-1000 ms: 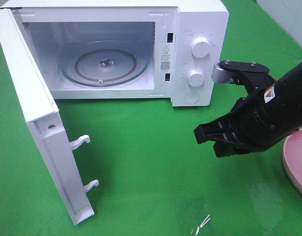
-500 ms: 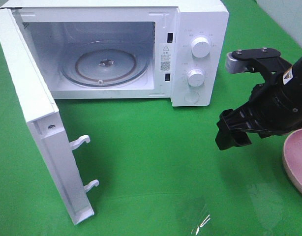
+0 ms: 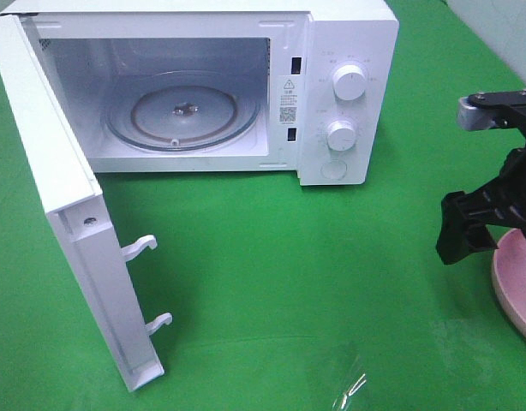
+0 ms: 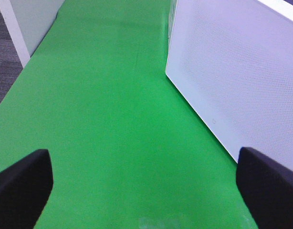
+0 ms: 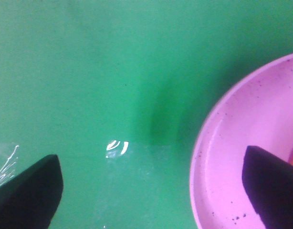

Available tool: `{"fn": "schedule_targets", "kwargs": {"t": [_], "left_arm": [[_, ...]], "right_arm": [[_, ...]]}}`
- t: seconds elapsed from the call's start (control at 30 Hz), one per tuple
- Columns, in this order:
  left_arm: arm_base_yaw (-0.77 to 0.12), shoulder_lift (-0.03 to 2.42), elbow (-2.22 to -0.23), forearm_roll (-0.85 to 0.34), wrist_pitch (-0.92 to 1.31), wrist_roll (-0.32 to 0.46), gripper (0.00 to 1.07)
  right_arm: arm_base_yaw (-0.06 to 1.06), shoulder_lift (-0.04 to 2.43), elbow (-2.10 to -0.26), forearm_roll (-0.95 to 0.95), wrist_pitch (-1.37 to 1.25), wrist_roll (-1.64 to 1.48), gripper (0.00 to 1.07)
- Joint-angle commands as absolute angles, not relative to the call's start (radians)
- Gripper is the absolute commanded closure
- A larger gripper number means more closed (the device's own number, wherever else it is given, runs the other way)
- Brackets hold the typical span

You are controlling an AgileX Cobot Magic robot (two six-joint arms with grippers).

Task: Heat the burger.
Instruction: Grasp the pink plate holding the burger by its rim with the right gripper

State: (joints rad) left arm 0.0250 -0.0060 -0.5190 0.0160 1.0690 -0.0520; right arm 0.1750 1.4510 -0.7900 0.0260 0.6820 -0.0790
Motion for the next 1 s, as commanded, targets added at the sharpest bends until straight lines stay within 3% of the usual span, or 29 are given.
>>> {"fn": "schedule_targets", "kwargs": {"t": [0.03,1.0], "left_arm": [[0.027,-0.020,-0.517,0.015,1.069,-0.052,0.10],[0.027,-0.020,-0.517,0.015,1.069,-0.052,0.10]], "right_arm": [[0.129,1.456,-0.795,0.012,0.684,-0.086,0.12],[0.095,1.771,-0.792,-0.103,0.575,0.086,0.18]]}}
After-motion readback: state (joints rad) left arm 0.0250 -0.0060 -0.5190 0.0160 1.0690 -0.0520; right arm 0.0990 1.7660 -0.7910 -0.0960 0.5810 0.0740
